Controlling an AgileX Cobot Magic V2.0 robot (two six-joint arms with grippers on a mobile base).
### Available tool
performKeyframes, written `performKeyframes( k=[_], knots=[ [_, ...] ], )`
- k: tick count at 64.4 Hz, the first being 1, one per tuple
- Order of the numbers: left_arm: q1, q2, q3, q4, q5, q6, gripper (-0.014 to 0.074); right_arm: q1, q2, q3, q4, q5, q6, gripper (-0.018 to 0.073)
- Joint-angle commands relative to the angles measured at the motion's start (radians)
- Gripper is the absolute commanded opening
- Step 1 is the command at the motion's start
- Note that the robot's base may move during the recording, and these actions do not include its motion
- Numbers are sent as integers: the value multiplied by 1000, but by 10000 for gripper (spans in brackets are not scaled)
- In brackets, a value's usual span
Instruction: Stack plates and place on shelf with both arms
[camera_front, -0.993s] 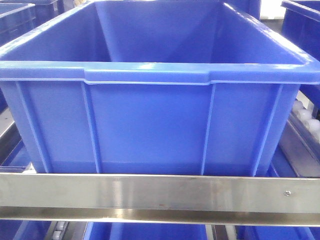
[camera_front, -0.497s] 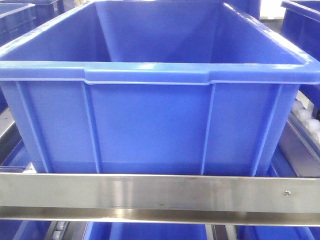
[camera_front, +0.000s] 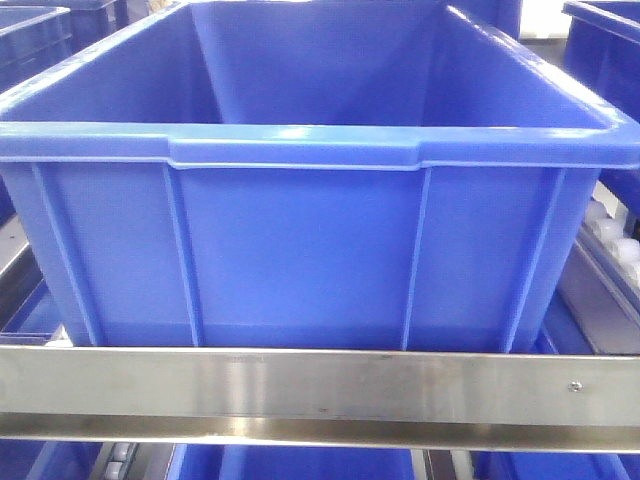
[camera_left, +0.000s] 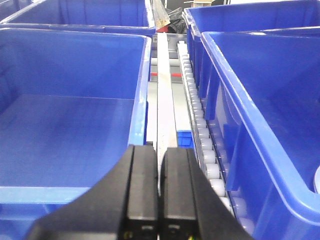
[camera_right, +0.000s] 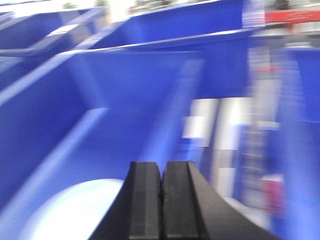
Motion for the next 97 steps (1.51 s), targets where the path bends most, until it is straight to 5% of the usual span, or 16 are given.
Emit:
performKeyframes(
  k=[1,11,49,97],
  knots=[
    [-2,14,-38,-2,-76,-4,80,-74,-64,4,-9,-50,-10,57],
    [-2,14,-38,-2,-76,-4,80,-162,-213,113,-9,13,-10,57],
    [-2,14,-38,-2,-76,-4,80,-164,-501,431,-13,-3,-10,57],
    [-2,14,-38,-2,-76,-4,80,-160,-502,431,-72,-77,52,57]
  ],
)
